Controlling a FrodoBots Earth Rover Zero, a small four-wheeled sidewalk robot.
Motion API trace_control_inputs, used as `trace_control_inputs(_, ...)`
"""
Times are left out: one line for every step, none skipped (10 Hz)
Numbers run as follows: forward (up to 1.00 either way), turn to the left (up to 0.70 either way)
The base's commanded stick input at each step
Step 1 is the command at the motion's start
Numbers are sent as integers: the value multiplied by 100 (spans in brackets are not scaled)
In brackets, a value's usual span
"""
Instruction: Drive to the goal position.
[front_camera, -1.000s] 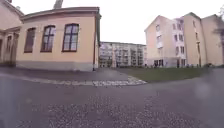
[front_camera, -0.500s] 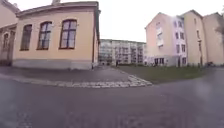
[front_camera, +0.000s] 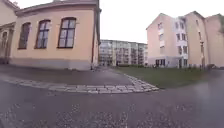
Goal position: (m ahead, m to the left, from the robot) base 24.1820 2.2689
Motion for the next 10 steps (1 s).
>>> trace_control_inputs(100, 0)
trace_control_inputs(100, 0)
trace_control_inputs(100, 0)
trace_control_inputs(100, 0)
trace_control_inputs(100, 0)
trace_control_inputs(100, 0)
trace_control_inputs(100, 0)
trace_control_inputs(100, 0)
trace_control_inputs(100, 0)
trace_control_inputs(100, 0)
